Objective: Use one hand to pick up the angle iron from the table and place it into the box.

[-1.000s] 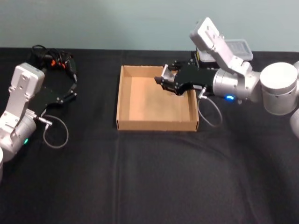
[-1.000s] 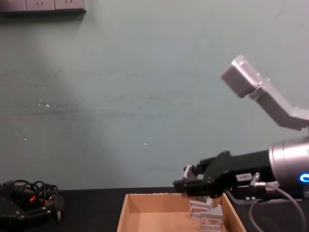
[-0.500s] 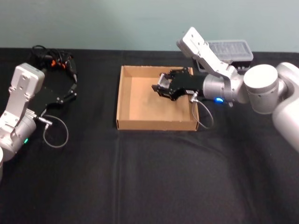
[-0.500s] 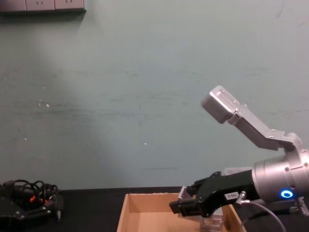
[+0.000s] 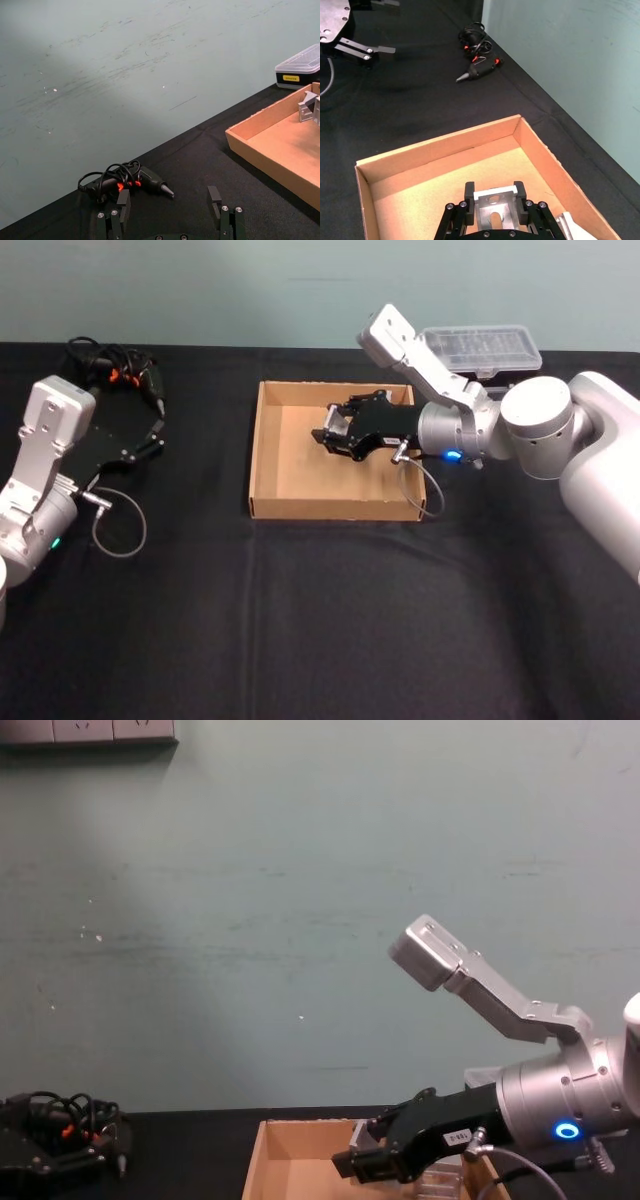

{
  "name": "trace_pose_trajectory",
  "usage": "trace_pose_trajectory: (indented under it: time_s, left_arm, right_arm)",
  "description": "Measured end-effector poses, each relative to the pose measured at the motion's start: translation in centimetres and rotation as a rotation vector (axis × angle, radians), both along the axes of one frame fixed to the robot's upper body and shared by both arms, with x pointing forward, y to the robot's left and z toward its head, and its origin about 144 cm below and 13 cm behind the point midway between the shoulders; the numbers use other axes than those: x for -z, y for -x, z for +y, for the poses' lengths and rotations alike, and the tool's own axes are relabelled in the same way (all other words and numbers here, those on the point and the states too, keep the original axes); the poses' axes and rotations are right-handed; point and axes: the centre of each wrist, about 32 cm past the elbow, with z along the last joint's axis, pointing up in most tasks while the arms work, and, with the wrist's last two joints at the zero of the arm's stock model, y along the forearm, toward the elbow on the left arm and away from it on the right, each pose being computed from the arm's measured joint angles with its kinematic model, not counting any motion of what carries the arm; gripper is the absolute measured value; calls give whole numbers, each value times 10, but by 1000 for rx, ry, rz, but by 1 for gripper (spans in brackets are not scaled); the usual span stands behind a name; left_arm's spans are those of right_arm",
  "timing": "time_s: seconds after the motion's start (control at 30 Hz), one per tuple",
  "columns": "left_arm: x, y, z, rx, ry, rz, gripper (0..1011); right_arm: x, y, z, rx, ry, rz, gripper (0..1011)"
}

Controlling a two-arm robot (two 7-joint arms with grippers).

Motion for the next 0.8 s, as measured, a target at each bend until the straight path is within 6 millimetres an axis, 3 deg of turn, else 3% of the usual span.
trace_pose_trajectory:
  time_s: [0.6,0.8]
  left_arm:
    - [0,0,0,0,0,0,1000]
    - [0,0,0,0,0,0,1000]
  right_arm:
    - [4,2,-2,-13,10,14,470]
    - [5,3,-3,-18,11,20,634]
